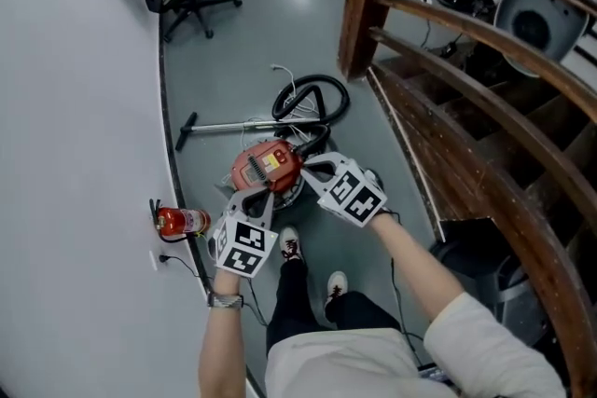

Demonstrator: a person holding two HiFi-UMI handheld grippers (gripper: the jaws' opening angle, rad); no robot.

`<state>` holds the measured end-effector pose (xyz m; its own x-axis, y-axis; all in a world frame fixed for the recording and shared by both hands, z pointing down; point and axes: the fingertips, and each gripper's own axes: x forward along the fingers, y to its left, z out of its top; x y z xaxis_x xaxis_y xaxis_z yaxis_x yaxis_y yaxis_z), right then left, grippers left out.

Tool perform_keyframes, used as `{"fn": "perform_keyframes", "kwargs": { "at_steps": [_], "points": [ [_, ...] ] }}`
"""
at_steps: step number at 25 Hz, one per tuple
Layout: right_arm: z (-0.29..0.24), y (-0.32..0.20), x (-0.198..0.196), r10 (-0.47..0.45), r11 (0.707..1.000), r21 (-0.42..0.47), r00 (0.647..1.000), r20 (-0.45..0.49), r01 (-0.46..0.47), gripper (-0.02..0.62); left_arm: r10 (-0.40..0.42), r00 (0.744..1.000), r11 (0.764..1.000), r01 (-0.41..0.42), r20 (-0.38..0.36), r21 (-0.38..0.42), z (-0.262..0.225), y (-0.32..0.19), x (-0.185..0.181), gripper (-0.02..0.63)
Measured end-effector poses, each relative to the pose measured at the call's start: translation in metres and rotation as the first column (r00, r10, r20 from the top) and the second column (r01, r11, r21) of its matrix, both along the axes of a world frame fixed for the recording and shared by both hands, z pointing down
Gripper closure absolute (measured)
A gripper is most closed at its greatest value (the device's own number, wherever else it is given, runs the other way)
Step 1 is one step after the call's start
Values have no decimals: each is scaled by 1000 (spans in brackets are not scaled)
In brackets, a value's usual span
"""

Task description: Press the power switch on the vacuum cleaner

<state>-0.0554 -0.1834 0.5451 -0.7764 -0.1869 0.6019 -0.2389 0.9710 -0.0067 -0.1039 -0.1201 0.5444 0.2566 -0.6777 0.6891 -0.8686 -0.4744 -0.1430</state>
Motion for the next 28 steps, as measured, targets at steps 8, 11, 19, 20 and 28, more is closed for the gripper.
{"fn": "perform_keyframes", "kwargs": {
  "at_steps": [8, 11, 19, 20, 28],
  "points": [
    [-75, 29, 3, -46, 996, 85, 998, 39, 42, 568, -30, 998, 997, 27, 49, 66, -61, 24, -8, 604],
    [-102, 36, 4, -56, 993, 109, 997, 56, 50, 568, -36, 997, 996, 30, 71, 86, -82, 32, -11, 606],
    [-163, 55, 14, -61, 990, 130, 995, 80, 50, 566, -42, 993, 986, 25, 106, 163, -136, 51, -9, 606],
    [-170, 57, 15, -60, 990, 134, 994, 87, 48, 568, -47, 993, 985, 28, 109, 172, -143, 54, -10, 605],
    [-228, 84, 25, -66, 978, 206, 986, 150, 34, 566, -99, 989, 959, 66, 109, 276, -198, 79, -12, 606]
  ]
}}
